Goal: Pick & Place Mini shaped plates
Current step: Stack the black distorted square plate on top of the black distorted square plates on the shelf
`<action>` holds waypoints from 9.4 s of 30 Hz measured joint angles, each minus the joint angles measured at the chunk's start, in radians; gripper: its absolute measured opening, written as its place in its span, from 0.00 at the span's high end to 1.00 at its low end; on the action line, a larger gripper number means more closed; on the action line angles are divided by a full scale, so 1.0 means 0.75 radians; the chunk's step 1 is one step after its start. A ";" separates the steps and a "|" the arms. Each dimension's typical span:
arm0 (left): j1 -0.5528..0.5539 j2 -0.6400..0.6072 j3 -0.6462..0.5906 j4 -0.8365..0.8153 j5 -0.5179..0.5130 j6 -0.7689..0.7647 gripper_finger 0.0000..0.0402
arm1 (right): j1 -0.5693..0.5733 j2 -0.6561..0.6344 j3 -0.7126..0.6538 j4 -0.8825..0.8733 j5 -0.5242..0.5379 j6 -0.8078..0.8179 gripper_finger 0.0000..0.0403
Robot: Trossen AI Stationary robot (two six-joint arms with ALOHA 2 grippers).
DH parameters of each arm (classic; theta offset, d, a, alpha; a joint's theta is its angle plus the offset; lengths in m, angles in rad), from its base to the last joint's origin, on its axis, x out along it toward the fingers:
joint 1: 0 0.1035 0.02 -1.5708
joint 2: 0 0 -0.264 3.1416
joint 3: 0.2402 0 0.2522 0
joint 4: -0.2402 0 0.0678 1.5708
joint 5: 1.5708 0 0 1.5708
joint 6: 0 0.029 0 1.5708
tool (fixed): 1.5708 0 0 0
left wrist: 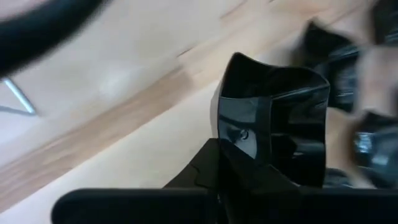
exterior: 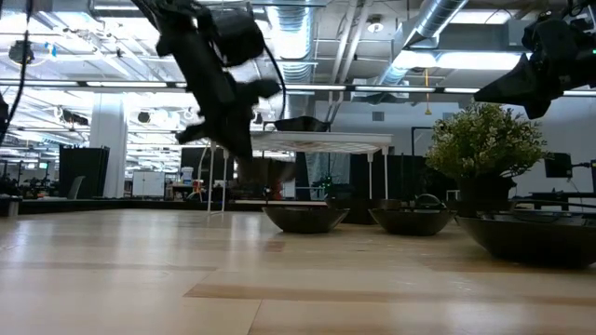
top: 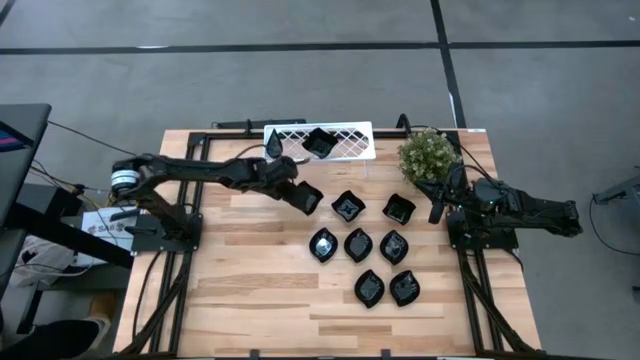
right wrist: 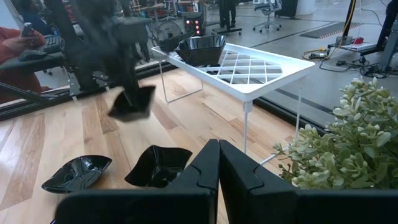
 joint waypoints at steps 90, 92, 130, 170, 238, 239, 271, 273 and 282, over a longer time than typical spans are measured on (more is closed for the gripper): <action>0.451 0.262 0.809 -0.332 0.276 0.479 0.99 | 0.000 0.000 0.000 -0.001 0.000 0.000 1.00; 0.449 0.262 0.809 -0.331 0.273 0.479 0.98 | 0.000 0.000 0.000 -0.001 0.000 0.000 1.00; 0.117 0.127 0.807 -0.365 0.238 0.418 0.76 | 0.000 0.000 0.000 -0.001 0.000 0.000 1.00; -0.535 -0.433 -0.442 0.662 -0.237 -0.086 0.76 | 0.092 0.210 0.001 0.324 -0.199 0.436 1.00; -0.537 -1.037 -0.981 0.767 -0.318 0.036 0.76 | -0.228 2.042 0.736 0.150 -0.394 0.639 0.76; -0.537 -1.037 -0.981 0.767 -0.318 0.036 0.76 | -0.236 2.043 0.736 0.154 -0.408 0.639 0.74; -0.535 -1.036 -0.981 0.792 -0.327 0.071 0.76 | -0.260 2.172 0.736 0.241 -0.502 0.626 0.75; -0.535 -1.036 -0.981 0.791 -0.327 0.071 0.76 | -0.259 2.172 0.736 0.243 -0.502 0.629 0.77; -0.535 -1.036 -0.981 0.792 -0.326 0.071 0.76 | -0.259 2.172 0.736 0.253 -0.505 0.629 0.88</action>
